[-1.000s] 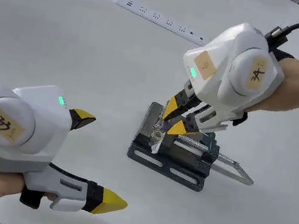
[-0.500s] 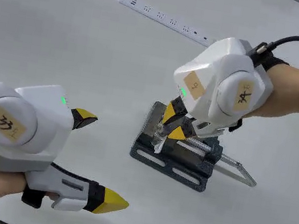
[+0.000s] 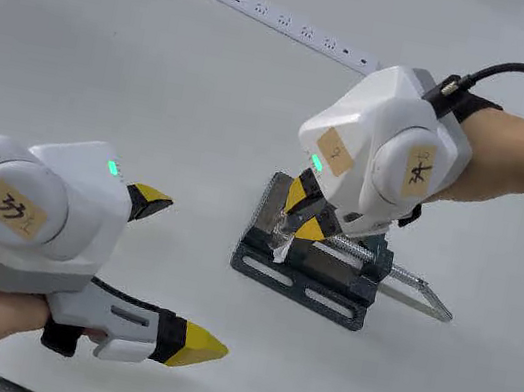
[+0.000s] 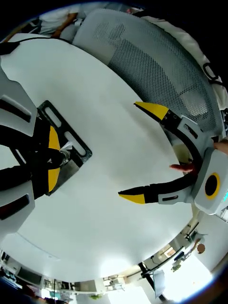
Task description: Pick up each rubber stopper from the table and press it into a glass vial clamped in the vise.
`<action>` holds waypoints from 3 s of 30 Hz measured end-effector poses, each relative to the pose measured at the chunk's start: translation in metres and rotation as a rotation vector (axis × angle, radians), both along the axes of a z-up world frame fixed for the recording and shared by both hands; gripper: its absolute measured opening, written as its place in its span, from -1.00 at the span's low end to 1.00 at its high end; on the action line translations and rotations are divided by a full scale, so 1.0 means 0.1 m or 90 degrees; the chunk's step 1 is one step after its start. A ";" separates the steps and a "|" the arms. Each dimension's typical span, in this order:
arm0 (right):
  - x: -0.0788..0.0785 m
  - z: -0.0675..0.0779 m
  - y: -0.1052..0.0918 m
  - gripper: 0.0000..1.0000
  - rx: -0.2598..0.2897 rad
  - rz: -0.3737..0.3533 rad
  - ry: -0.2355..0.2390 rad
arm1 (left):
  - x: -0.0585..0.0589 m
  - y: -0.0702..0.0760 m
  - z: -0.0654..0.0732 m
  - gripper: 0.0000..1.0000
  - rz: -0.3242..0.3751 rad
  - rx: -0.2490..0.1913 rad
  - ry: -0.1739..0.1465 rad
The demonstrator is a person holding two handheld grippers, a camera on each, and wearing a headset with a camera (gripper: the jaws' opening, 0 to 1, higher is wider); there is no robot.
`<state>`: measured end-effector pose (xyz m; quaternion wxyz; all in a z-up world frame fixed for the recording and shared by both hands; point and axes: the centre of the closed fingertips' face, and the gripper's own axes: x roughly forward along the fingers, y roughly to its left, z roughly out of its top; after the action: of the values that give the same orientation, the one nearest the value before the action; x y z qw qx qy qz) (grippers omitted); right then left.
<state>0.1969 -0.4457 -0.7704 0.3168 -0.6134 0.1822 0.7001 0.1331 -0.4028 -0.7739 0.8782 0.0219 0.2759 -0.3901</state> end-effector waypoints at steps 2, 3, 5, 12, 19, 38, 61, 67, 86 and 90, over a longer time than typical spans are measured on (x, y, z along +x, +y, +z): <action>-0.01 0.00 0.00 -0.88 -0.002 0.004 -0.002 | 0.00 0.00 0.00 0.86 0.000 0.000 0.000; -0.01 0.00 0.00 -0.88 -0.003 0.004 -0.002 | 0.00 0.00 0.00 0.86 -0.001 -0.001 0.000; 0.00 -0.01 0.01 -0.88 -0.006 0.003 -0.004 | 0.00 0.00 -0.01 0.85 -0.002 -0.001 0.000; 0.00 -0.02 0.02 -0.89 -0.016 -0.017 0.002 | 0.00 -0.01 -0.02 0.85 -0.002 -0.001 0.001; 0.00 -0.02 0.02 -0.91 -0.043 -0.060 0.011 | 0.00 -0.03 -0.01 0.85 -0.004 -0.003 0.002; 0.01 -0.03 0.04 -0.91 -0.132 -0.144 0.015 | 0.01 -0.06 0.01 0.85 -0.010 -0.003 -0.002; -0.01 -0.02 0.01 -0.85 -0.106 -0.172 0.036 | 0.01 -0.04 0.00 0.83 -0.007 -0.002 -0.002; -0.02 -0.02 0.00 -0.85 -0.081 -0.156 0.023 | 0.01 -0.03 -0.02 0.83 -0.006 -0.003 0.000; 0.02 0.00 0.00 -0.70 -0.053 -0.123 -0.016 | -0.01 -0.04 -0.02 0.83 -0.007 -0.004 0.002; 0.03 0.00 0.00 -0.68 -0.053 -0.128 -0.011 | -0.01 -0.05 -0.02 0.83 -0.007 -0.008 0.003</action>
<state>0.1997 -0.4455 -0.7699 0.3613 -0.6104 0.2691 0.6515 0.1320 -0.4074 -0.7760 0.8756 0.0171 0.2757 -0.3963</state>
